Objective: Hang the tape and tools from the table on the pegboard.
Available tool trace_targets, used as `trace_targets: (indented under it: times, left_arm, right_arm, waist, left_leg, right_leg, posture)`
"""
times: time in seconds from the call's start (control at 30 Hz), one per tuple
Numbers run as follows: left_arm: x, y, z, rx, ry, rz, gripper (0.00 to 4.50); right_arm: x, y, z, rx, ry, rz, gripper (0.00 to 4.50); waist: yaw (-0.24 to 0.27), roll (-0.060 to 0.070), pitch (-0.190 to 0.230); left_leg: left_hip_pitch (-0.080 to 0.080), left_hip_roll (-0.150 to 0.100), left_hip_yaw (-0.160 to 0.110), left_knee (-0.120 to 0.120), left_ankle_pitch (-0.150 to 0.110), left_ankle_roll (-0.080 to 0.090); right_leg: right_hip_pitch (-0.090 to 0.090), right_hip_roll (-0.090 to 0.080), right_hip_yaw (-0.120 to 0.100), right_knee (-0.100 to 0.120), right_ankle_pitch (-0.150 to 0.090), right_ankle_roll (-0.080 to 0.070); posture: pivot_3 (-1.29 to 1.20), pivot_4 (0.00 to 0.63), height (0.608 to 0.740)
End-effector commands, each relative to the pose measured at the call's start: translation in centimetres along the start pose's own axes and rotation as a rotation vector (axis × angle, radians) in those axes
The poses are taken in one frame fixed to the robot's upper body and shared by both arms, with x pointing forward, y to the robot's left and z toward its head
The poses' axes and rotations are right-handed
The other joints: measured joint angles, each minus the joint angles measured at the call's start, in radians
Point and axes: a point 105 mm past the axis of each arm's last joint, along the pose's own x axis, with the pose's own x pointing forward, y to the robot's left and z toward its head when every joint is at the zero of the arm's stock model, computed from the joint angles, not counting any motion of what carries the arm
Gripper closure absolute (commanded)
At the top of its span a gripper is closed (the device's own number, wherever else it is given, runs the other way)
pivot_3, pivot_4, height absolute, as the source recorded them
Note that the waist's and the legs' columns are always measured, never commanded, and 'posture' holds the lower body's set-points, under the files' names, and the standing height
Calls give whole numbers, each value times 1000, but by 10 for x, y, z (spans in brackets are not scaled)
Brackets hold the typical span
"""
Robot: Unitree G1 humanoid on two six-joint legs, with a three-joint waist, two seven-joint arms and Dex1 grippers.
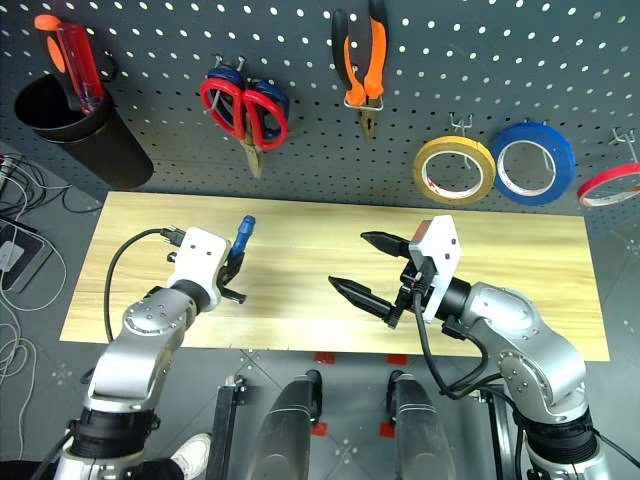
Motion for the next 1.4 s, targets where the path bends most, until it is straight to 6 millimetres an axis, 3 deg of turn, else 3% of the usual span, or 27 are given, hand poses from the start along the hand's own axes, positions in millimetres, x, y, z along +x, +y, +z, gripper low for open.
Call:
trace_targets:
  times: [0.03,0.2,0.33,0.57,0.8,0.93,1.1,1.4]
  left_arm:
    - [-17,-1,37,110,-184,92,4063]
    - [-38,3,77,196,-379,219,4063]
    - [-48,27,110,250,-518,372,4063]
    - [-44,88,162,277,-659,587,4063]
    - [-32,114,192,280,-739,637,4063]
    - [-24,125,194,286,-746,660,4063]
    - [-14,144,176,184,-665,718,4063]
    - [-16,140,141,44,-535,749,4063]
  right_arm:
    - [-1,4,20,-36,-96,-26,0]
    - [6,2,33,-38,-173,-67,0]
    - [13,-1,40,-44,-214,-77,0]
    - [25,-5,57,-59,-274,-45,0]
    - [33,-7,65,-74,-302,-30,0]
    - [35,-5,68,-80,-313,-30,0]
    - [35,-3,65,-86,-298,-37,0]
    - [28,-8,53,-91,-256,-58,0]
  waist:
    - [0,1,-17]
    - [2,1,-48]
    - [5,0,-65]
    - [27,0,-81]
    - [33,-5,-90]
    - [33,-5,-95]
    - [31,-5,-96]
    - [27,-7,-109]
  left_leg:
    - [-1,0,0,0,0,0]
    - [-2,-2,-1,-1,1,-2]
    - [-3,-3,-2,-1,1,-2]
    - [-5,-4,-8,0,2,-2]
    - [-6,-4,-9,1,3,-3]
    - [-6,-4,-10,1,3,-3]
    - [-6,-4,-10,1,3,-3]
    - [-7,-4,-10,2,3,-3]
  right_leg:
    - [0,0,-1,0,0,0]
    - [0,2,-5,-3,0,0]
    - [1,2,-8,-3,0,0]
    - [2,6,-14,-3,0,0]
    - [2,7,-16,-3,0,-1]
    - [2,7,-16,-3,0,-1]
    - [2,7,-16,-2,0,-1]
    - [2,7,-17,-2,0,-1]
  posture:
    - [117,306,740]
    - [140,273,740]
    - [151,267,740]
    - [169,256,740]
    - [175,236,740]
    - [166,234,740]
    - [150,228,740]
    - [133,232,740]
